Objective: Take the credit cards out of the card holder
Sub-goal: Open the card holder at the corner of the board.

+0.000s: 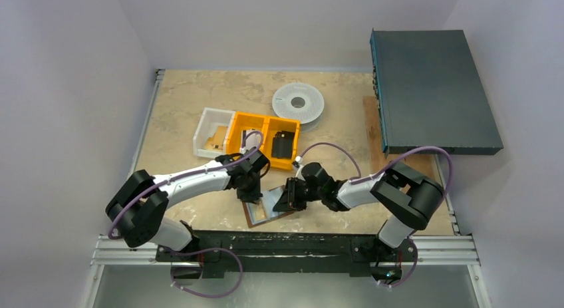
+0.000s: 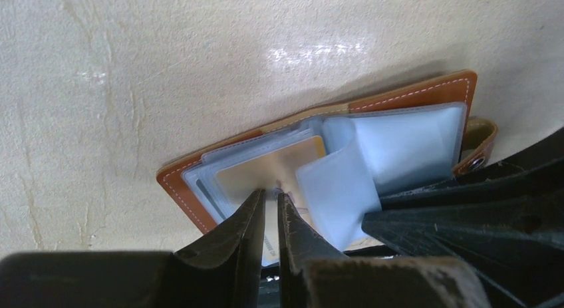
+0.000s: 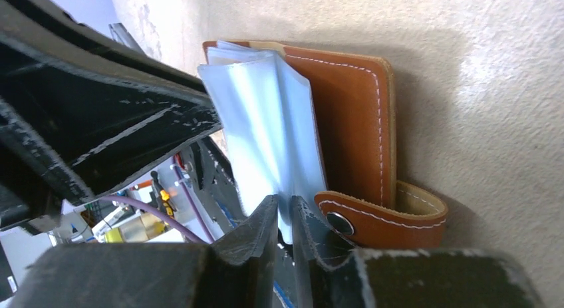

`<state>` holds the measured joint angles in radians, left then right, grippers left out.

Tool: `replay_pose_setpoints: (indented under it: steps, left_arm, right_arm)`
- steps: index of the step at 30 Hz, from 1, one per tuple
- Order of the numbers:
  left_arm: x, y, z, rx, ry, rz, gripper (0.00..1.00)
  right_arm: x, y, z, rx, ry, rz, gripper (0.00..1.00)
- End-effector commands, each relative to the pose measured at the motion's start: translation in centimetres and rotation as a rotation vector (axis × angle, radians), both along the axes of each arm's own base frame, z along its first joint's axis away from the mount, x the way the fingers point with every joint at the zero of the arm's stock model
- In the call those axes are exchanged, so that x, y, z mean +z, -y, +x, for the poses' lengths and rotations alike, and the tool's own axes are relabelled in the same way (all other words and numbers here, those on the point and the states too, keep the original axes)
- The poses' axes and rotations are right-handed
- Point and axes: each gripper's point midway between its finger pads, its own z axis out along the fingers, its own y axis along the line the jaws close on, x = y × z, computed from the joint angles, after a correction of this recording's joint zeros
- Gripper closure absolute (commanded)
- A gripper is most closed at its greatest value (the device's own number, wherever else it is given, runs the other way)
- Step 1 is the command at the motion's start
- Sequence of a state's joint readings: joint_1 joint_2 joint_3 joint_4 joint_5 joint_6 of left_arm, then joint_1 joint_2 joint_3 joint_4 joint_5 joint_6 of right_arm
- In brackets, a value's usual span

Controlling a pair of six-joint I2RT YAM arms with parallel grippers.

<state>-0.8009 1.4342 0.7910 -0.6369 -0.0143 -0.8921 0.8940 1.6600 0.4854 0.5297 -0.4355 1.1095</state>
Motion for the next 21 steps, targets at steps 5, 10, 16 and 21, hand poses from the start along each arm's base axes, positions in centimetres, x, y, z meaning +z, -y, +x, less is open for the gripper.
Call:
replay_pose_setpoints:
  steps: [5,10,16,21]
  left_arm:
    - [1.1,2.2,1.4,-0.051,0.041,-0.039,0.89]
    - [1.9,3.0,1.6,-0.055,0.06,-0.064,0.89]
    - [3.6,5.1,1.8,-0.086,0.067,-0.139,0.88]
    - [3.1,7.3,2.0,-0.098,0.023,-0.203,0.88]
  right_arm:
    - [3.5,-0.1,1.8,-0.038,0.124,0.022,0.77]
    - [4.7,0.3,2.2,-0.054,0.166,0.013,0.72]
    - [6.9,1.5,3.1,-0.089,0.267,-0.045,0.67]
    - [8.0,2.6,3.3,-0.11,0.33,-0.07,0.59]
